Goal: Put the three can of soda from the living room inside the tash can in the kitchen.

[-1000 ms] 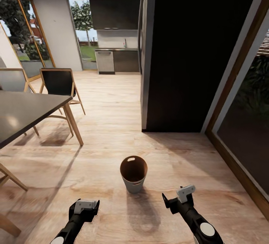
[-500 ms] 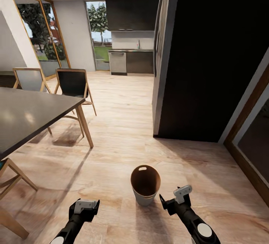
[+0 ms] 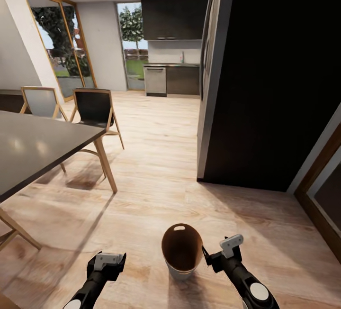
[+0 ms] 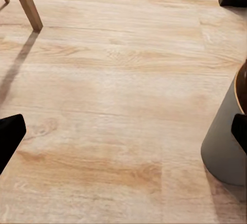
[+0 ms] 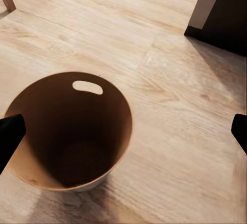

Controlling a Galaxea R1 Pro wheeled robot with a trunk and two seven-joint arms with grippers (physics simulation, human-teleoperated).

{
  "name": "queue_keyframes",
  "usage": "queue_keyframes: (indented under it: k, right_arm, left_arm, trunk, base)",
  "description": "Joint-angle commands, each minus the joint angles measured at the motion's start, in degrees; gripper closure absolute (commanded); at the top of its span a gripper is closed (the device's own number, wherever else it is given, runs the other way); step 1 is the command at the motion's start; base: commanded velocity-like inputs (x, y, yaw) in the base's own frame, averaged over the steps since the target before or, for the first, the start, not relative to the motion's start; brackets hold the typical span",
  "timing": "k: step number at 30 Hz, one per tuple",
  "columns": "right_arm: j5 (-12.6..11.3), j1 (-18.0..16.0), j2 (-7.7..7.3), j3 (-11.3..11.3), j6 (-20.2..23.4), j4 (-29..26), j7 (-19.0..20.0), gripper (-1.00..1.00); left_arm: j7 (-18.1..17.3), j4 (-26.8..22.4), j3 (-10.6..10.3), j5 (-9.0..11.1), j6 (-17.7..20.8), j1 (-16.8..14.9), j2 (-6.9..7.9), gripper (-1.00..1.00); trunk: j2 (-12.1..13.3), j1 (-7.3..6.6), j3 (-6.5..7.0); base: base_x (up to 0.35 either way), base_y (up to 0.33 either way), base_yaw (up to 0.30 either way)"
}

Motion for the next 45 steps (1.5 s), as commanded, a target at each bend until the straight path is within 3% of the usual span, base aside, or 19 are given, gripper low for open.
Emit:
queue_keyframes:
  k: [1, 8, 12, 15, 16, 17, 20, 24, 28, 31, 35, 45]
  right_arm:
    - [0.0, 0.0, 0.0, 0.0, 0.0, 0.0, 0.0, -1.0]
    - [0.1, 0.0, 0.26, 0.6, 1.6, 0.0, 0.1, -1.0]
    - [0.2, -1.1, 2.85, 2.0, 12.3, 0.1, -1.1, -1.0]
    - [0.1, -5.3, 4.24, 2.3, 22.9, 3.2, -2.9, -1.0]
    - [0.0, -9.3, 4.73, 2.4, 26.8, 7.8, -3.3, -1.0]
    - [0.0, -9.3, 4.73, 2.4, 26.8, 7.8, -3.3, -1.0]
    - [-0.4, -20.8, 5.83, 2.2, 34.0, 22.0, -3.4, -1.0]
    - [-0.7, -26.2, 6.19, 1.9, 36.3, 28.1, -2.9, -1.0]
    - [-1.1, -28.9, 6.61, 1.7, 37.5, 30.7, -2.7, -1.0]
    - [-1.4, -32.1, 7.82, 1.7, 38.6, 32.5, -2.6, -1.0]
    - [-1.4, -33.1, 9.53, 1.8, 40.7, 33.7, -3.0, -1.0]
    - [-1.4, -33.5, 10.01, 1.9, 41.1, 37.4, -3.1, -1.0]
  left_arm:
    - [0.0, 0.0, 0.0, 0.0, 0.0, 0.0, 0.0, -1.0]
    - [-0.1, 0.0, 0.0, 0.1, 0.0, 0.0, 0.0, -1.0]
    - [-0.1, 0.0, 0.0, 0.3, 0.0, 0.0, 0.0, -1.0]
    - [-0.1, -0.1, 0.1, 0.4, 0.0, 0.0, 0.04, -1.0]
    - [-0.1, -0.1, 0.1, 0.4, 0.0, 0.0, 0.06, -1.0]
    - [-0.1, -0.1, 0.1, 0.4, 0.0, 0.0, 0.06, -1.0]
    - [-0.2, -0.2, 0.1, 0.5, 0.1, 0.0, 0.08, -1.0]
    - [-0.2, -0.2, 0.0, 0.5, 0.1, 0.0, 0.06, -1.0]
    - [-0.2, -0.2, 0.0, 0.5, 0.1, 0.0, 0.02, -1.0]
    - [-0.1, -0.2, 0.0, 0.5, 0.1, 0.0, 0.0, -1.0]
    - [-0.2, -0.2, 0.0, 0.5, 0.1, 0.0, 0.0, -1.0]
    - [-0.3, -0.5, 0.0, 0.5, 0.1, 0.0, 0.02, -1.0]
  trunk:
    - [0.0, 0.0, 0.0]
    - [0.0, 0.0, 0.0]
    - [0.0, 0.0, 0.0]
    - [0.0, 0.0, 0.0]
    - [0.0, 0.0, 0.0]
    - [0.0, 0.0, 0.0]
    - [0.0, 0.0, 0.0]
    - [0.0, 0.0, 0.0]
    - [0.0, 0.0, 0.0]
    - [0.0, 0.0, 0.0]
    - [0.0, 0.0, 0.0]
    - [0.0, 0.0, 0.0]
  base:
    - [0.25, -0.184, 0.005]
    - [0.19, -0.109, 0.002]
    - [0.034, -0.017, 0.0]
    - [0.01, -0.005, 0.0]
    - [0.003, -0.002, 0.0]
    - [0.003, -0.002, 0.0]
    - [0.001, -0.001, 0.0]
    - [0.0, 0.0, 0.0]
    - [0.0, 0.0, 0.0]
    - [0.0, 0.0, 0.0]
    - [0.016, 0.0, 0.0]
    - [0.16, 0.02, 0.0]
